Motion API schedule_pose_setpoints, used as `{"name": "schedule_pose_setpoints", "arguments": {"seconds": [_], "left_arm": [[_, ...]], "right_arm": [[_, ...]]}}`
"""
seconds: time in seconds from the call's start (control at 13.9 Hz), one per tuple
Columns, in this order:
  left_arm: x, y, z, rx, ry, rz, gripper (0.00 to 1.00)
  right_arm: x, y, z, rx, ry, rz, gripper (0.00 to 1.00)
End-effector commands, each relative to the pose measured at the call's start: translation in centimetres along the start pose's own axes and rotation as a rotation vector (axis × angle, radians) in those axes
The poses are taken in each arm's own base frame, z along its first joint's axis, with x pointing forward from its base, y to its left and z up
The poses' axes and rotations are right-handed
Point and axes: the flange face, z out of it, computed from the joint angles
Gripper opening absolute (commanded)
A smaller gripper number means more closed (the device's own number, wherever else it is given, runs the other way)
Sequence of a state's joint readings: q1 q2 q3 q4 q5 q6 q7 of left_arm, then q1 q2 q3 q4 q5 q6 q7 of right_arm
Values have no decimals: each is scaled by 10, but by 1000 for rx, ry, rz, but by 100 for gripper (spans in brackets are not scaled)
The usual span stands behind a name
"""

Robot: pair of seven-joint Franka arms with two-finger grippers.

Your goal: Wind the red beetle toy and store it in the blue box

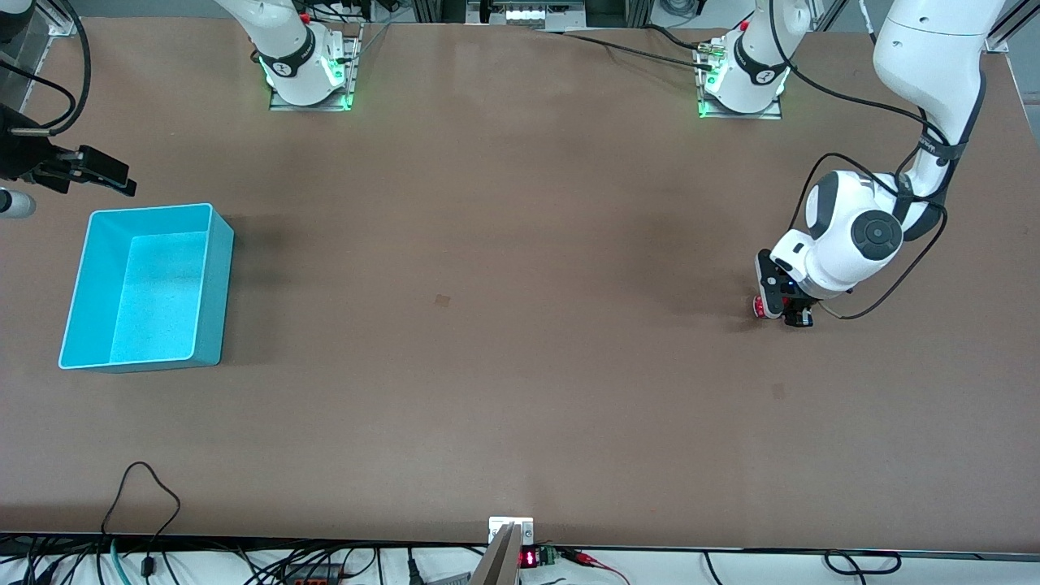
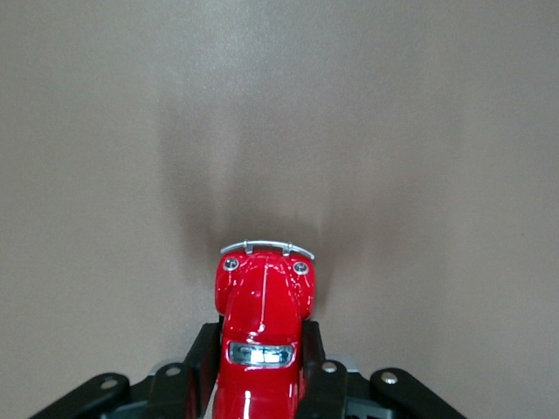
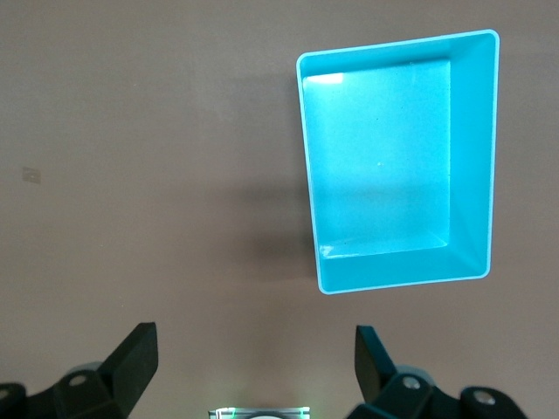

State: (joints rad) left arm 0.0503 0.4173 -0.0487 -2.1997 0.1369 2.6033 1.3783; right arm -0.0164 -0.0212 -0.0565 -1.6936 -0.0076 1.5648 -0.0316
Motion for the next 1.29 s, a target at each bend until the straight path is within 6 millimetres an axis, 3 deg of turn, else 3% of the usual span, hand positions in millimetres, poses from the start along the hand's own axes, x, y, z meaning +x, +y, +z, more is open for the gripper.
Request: {"name": "schedule_pose_setpoints", "arguments": {"seconds": [0.0,0.22,0.5,0.86,0.93,1.0,1.08,1.22], "left_arm": [[-9,-3,3,4,-10,45,17],[-57,-14,6,11,-10,41,18],[-124,-17,27,-11,-5,5,18],[-133,-16,28,-10,-5,-3,22],[-132,-18,26,-6,-5,-2,37],[-133,-21,24,2,-7,-3,86],[-134,-26,18,15,-9,2,100],[-134,-29,10,25,-10,14,100]], "right_arm": [[-4,-3,-7,4,5,8,100],[-4,-3,-7,4,5,8,100],[-4,-3,-7,4,5,8,100],[-4,-3,-7,4,3,8,100],[-4,-3,-7,4,3,8,100],[-4,-3,-7,4,3,8,100],[-4,-3,-7,4,3,8,100],[-4,-3,-7,5,3,9,100]]}}
